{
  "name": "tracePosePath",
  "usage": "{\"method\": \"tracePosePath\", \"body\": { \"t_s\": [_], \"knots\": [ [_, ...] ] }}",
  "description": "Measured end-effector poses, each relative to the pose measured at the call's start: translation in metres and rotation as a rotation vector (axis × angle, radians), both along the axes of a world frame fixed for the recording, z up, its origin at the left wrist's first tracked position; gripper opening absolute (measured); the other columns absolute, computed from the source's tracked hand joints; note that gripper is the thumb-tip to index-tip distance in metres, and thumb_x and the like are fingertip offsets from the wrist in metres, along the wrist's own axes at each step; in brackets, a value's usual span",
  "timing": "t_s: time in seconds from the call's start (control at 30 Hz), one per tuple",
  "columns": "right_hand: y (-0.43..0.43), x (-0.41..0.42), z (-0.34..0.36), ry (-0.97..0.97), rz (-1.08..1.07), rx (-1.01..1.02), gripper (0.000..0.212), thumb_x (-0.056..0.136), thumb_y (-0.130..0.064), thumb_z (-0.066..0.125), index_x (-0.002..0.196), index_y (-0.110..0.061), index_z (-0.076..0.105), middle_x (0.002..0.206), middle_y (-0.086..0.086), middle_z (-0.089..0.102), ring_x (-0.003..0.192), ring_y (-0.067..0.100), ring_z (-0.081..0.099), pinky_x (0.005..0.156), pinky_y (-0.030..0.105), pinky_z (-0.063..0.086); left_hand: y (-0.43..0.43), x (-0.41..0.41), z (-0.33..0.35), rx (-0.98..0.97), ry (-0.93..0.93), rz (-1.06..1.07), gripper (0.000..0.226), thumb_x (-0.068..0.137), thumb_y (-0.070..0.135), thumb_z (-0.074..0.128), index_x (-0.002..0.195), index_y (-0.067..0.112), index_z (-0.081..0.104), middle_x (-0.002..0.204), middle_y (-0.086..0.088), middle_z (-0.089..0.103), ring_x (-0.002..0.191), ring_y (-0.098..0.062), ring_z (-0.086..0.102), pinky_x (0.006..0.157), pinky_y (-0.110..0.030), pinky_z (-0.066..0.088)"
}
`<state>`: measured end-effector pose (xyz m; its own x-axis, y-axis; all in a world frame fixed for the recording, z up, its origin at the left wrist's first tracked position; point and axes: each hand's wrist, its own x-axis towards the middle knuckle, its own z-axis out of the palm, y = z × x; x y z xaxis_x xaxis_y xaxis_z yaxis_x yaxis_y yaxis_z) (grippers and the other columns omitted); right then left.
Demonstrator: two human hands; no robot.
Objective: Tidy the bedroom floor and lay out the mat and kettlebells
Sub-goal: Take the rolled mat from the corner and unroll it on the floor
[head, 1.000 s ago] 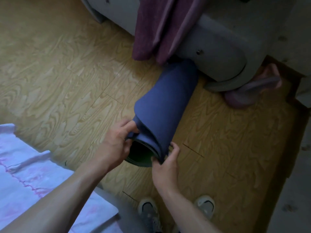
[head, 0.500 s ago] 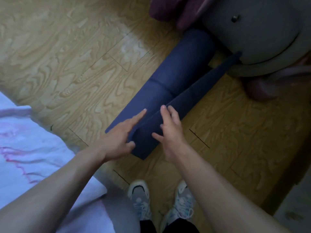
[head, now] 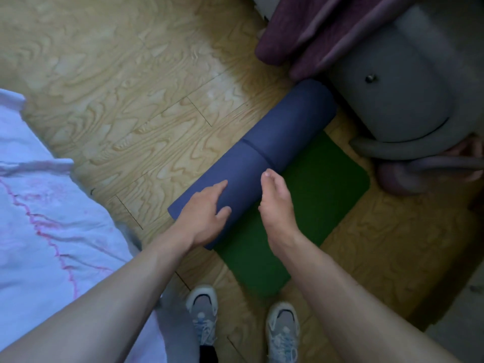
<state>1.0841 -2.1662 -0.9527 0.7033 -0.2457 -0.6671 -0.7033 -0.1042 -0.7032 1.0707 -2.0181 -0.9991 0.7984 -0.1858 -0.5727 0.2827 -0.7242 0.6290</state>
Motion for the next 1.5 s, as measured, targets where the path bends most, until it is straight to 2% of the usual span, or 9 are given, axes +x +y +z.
{"method": "tracePosePath", "body": {
  "t_s": [0.23,0.43,0.63,0.77,0.87,0.93,1.07,1.3,1.5],
  "knots": [
    [-0.033,0.014,-0.005,-0.116,0.296,-0.092,0.045,0.103,-0.042,0.040,0.146,-0.033,0.042,0.151,-0.009,0.044,0.136,0.007,0.041,0.115,0.034,0.034,-0.037,0.010,0.004,0.115,-0.025,0.350,0.062,0.096,0.037,0.052,0.151,0.014,0.032,0.157,-0.006,0.035,0.144,-0.027,0.032,0.119,-0.041,0.026],
    [-0.075,0.036,-0.015,-0.080,0.498,-0.024,0.043,0.103,-0.036,0.043,0.146,-0.038,0.040,0.155,-0.012,0.037,0.142,0.009,0.036,0.103,0.024,0.039,-0.058,0.004,0.010,0.213,0.015,0.552,0.064,0.095,0.041,0.053,0.149,0.014,0.034,0.155,-0.007,0.038,0.143,-0.027,0.033,0.119,-0.040,0.025],
    [-0.117,0.068,-0.011,-0.124,0.742,-0.161,0.051,0.101,-0.027,0.049,0.149,-0.036,0.036,0.158,-0.010,0.033,0.144,0.010,0.031,0.117,0.035,0.028,-0.075,0.003,0.019,0.316,0.047,0.616,0.067,0.094,0.045,0.054,0.150,0.016,0.032,0.153,-0.006,0.038,0.140,-0.029,0.032,0.115,-0.042,0.029],
    [-0.104,0.104,-0.047,-0.196,1.066,-0.299,0.076,0.094,-0.045,0.056,0.156,-0.039,0.013,0.167,-0.002,0.011,0.154,0.019,0.008,0.124,0.048,0.016,-0.078,0.027,-0.010,0.417,-0.076,0.553,0.074,0.089,0.054,0.055,0.148,0.017,0.029,0.152,-0.006,0.038,0.139,-0.028,0.032,0.112,-0.043,0.033],
    [-0.092,0.114,-0.100,-0.140,1.577,-0.574,0.116,0.077,-0.066,0.067,0.153,-0.044,-0.018,0.164,0.002,-0.027,0.152,0.030,-0.021,0.122,0.059,0.004,-0.085,0.032,-0.053,0.543,-0.085,0.222,0.099,0.081,0.070,0.055,0.154,0.018,0.014,0.164,-0.007,0.016,0.149,-0.028,0.018,0.118,-0.047,0.026],
    [-0.086,0.114,-0.142,-0.122,1.711,-0.668,0.131,0.068,-0.064,0.076,0.150,-0.045,-0.024,0.159,0.003,-0.039,0.148,0.034,-0.030,0.120,0.063,0.000,-0.083,0.026,-0.091,0.581,-0.028,0.059,0.112,0.075,0.073,0.059,0.156,0.018,0.004,0.166,-0.007,0.000,0.152,-0.029,0.006,0.121,-0.050,0.018],
    [-0.066,0.130,-0.189,-0.274,1.753,-0.809,0.129,0.072,-0.053,0.078,0.151,-0.041,-0.024,0.156,0.007,-0.043,0.143,0.038,-0.038,0.119,0.062,-0.008,-0.048,0.034,-0.138,0.664,-0.074,-0.059,0.120,0.074,0.068,0.064,0.156,0.016,-0.006,0.166,-0.009,-0.011,0.153,-0.030,0.000,0.122,-0.049,0.012],
    [0.032,0.215,-0.186,-0.761,1.451,-0.769,0.076,0.097,-0.047,0.048,0.158,-0.028,0.008,0.168,0.012,0.000,0.154,0.033,-0.005,0.123,0.053,-0.002,0.044,0.094,-0.121,0.890,-0.337,0.192,0.070,0.088,0.047,0.055,0.145,0.010,0.037,0.155,-0.013,0.035,0.139,-0.033,0.036,0.108,-0.047,0.037],
    [0.056,0.233,-0.151,-0.869,1.397,-0.686,0.074,0.097,-0.048,0.049,0.158,-0.027,0.012,0.167,0.013,0.002,0.154,0.031,-0.002,0.124,0.050,0.002,0.064,0.105,-0.072,0.959,-0.371,0.287,0.063,0.091,0.049,0.052,0.142,0.014,0.039,0.155,-0.008,0.034,0.139,-0.029,0.033,0.107,-0.045,0.036]
  ]
}}
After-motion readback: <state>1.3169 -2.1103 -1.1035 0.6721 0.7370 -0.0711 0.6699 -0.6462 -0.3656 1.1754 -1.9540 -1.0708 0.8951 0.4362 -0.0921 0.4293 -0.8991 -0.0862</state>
